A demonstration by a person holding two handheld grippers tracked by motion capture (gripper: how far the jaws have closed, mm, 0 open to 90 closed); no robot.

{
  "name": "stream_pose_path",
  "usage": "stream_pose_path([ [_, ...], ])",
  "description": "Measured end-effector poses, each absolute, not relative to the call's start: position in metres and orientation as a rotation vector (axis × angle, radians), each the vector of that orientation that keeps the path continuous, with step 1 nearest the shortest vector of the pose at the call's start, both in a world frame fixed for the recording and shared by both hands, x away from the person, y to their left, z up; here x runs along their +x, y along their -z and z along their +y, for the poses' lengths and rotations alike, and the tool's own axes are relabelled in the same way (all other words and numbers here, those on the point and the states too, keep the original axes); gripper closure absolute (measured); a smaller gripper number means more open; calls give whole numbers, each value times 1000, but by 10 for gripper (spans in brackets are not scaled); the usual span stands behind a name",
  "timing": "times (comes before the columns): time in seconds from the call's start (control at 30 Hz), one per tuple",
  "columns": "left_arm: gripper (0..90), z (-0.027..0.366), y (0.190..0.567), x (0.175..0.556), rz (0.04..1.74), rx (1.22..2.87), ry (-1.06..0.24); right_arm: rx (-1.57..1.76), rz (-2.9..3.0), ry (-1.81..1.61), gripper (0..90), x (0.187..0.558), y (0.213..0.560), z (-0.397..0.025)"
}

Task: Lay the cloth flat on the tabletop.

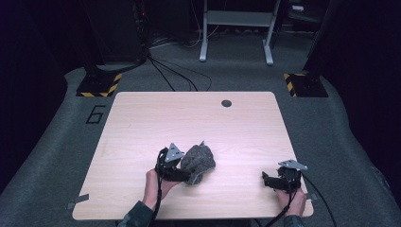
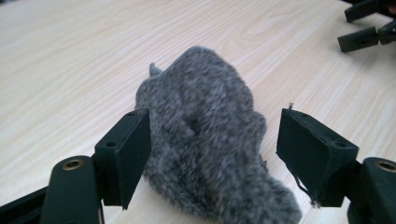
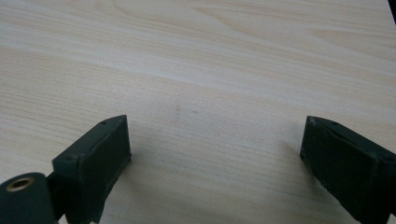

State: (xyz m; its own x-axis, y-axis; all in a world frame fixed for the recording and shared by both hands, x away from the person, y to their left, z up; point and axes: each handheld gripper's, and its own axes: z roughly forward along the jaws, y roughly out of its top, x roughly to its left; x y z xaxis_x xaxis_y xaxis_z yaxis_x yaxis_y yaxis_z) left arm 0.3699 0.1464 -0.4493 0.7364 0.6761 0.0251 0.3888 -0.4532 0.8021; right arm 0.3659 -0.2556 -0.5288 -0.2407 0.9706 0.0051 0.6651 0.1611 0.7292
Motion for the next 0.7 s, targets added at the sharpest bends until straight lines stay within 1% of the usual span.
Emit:
stream_pose_path([
  [0.03,252,134,449,369,770,2131,-459,1548,1973,-859,78,366,529,-256],
  [0.07,251,134,449,369,770,2131,-459,1548,1973,-859,78,366,529,-256],
  [0.13,249,116,451,370,735,2183,-479,1547,1973,-860,78,366,529,-256],
  [0.2,251,110,452,372,721,2206,-492,1547,1973,-861,78,366,529,-256],
  [0.23,252,100,455,376,715,2242,-513,1544,1975,-862,78,366,529,-256],
  [0.3,277,96,457,378,718,2264,-523,1542,1976,-863,78,366,529,-256],
  [0.33,302,90,461,382,734,2287,-549,1544,1975,-863,79,366,529,-256],
  [0.4,429,88,464,387,763,2303,-561,1546,1974,-862,79,366,529,-256],
  [0.47,523,88,465,389,776,2310,-561,1541,1977,-864,79,366,529,-256],
  [0.5,589,91,467,392,799,2306,-556,1541,1977,-864,79,366,529,-256],
  [0.53,603,92,467,393,812,2308,-553,1541,1977,-864,79,366,529,-256],
  [0.6,698,95,467,395,818,2310,-539,1541,1976,-864,79,366,529,-256],
  [0.7,787,101,469,398,827,2294,-506,1542,1976,-864,79,366,529,-256],
])
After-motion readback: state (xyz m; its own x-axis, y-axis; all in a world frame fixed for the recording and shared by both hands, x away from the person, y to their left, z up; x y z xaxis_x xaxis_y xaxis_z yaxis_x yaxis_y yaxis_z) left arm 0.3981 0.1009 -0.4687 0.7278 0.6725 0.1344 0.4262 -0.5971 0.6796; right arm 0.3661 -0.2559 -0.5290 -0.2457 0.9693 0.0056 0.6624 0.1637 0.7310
